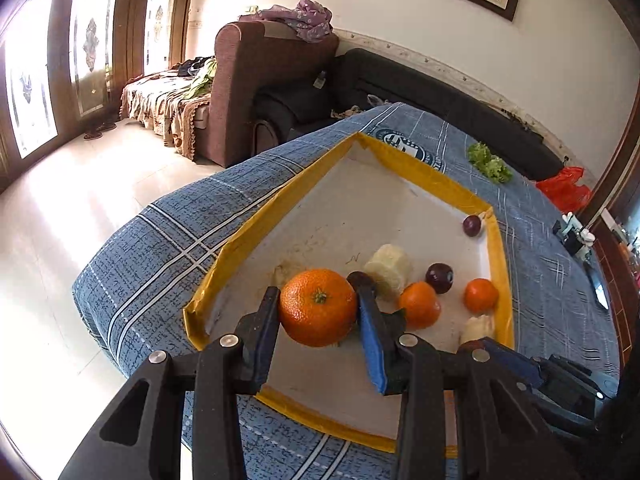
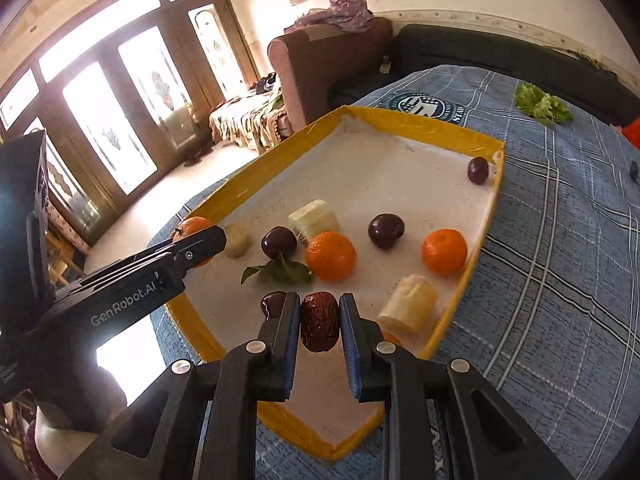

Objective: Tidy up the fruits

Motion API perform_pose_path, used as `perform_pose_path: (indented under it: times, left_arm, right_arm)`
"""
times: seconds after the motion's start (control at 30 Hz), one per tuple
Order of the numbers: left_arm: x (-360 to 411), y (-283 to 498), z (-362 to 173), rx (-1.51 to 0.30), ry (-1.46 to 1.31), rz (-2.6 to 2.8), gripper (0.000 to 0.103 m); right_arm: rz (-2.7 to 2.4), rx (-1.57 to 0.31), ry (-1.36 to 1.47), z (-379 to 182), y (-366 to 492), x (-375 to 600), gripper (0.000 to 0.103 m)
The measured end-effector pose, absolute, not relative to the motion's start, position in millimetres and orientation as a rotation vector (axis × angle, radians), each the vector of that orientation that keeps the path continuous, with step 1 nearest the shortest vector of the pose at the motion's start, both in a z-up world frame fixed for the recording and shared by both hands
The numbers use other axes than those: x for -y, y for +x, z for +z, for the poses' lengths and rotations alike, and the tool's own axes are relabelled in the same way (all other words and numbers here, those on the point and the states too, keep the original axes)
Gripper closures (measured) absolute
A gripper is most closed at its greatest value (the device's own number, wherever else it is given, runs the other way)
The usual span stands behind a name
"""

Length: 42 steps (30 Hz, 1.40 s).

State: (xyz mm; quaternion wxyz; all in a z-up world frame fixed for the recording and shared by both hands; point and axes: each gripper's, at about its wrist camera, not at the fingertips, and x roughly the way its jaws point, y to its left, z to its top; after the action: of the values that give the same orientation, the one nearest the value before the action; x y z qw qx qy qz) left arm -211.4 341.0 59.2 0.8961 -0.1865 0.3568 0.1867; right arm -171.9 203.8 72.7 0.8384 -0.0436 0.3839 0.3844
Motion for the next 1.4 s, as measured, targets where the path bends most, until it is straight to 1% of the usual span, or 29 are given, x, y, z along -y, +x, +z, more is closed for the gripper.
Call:
perform_pose_path:
  times: [0.3,0.33,0.4,0.43,0.53,0.57,0.6,0.63,0.67,0.7,0.93,1.0,1.13,1.2,1.4]
  left_arm:
    - [-346,-206,51,-0.759,-0.397,0.423,0.065]
    - [-347,-206,52,-0.760,-0.398,0.431,0.064]
    - [-348,-207,54,-0.752,-0.400,0.442,0.047]
    - [-348,-209,55,-0.747,-0.398,0.447,0.045]
    - [-347,-211,60,-0.733,-0.387,0.453,0.043]
    - [-346,-211,61,-0.730,-0.383,0.452,0.040]
    - [-345,-212,62,-0.727,-0.380,0.452,0.037]
    - [-344,-213,64,-0.722,-0.377,0.451,0.037]
    - [-342,-213,66,-0.718,-0.373,0.450,0.036]
    - [-341,-213,67,-0.716,-0.370,0.450,0.036]
    - [-331,-218,78,-0.695,-0.344,0.454,0.031]
    - [-326,-219,81,-0.694,-0.332,0.452,0.027]
    - [-314,-222,87,-0.680,-0.300,0.453,0.025]
    - [-309,-225,91,-0.671,-0.283,0.458,0.022]
    - [-287,-232,104,-0.632,-0.217,0.483,0.018]
  right_arm:
    - [0.772,-0.822,-0.153,54,-163,-221,0.080]
    - [0.766,-0.823,-0.152,52,-161,-221,0.080]
    - [0.757,-0.821,-0.149,51,-159,-220,0.080]
    - [0.753,-0.819,-0.146,52,-156,-219,0.080]
    - [0.754,-0.819,-0.137,51,-154,-218,0.079]
    - [0.759,-0.820,-0.129,52,-153,-217,0.076]
    - [0.764,-0.819,-0.122,53,-153,-216,0.069]
    - [0.769,-0.816,-0.115,54,-154,-214,0.065]
    - [0.771,-0.810,-0.110,55,-155,-213,0.056]
    - [0.769,-0.801,-0.110,57,-157,-211,0.050]
    - [0.752,-0.761,-0.078,69,-167,-195,0.048]
    - [0.744,-0.758,-0.063,70,-168,-188,0.047]
    - [0.726,-0.753,-0.026,72,-173,-173,0.046]
    - [0.716,-0.750,-0.009,74,-176,-165,0.044]
    - [0.682,-0.743,0.055,76,-182,-137,0.041]
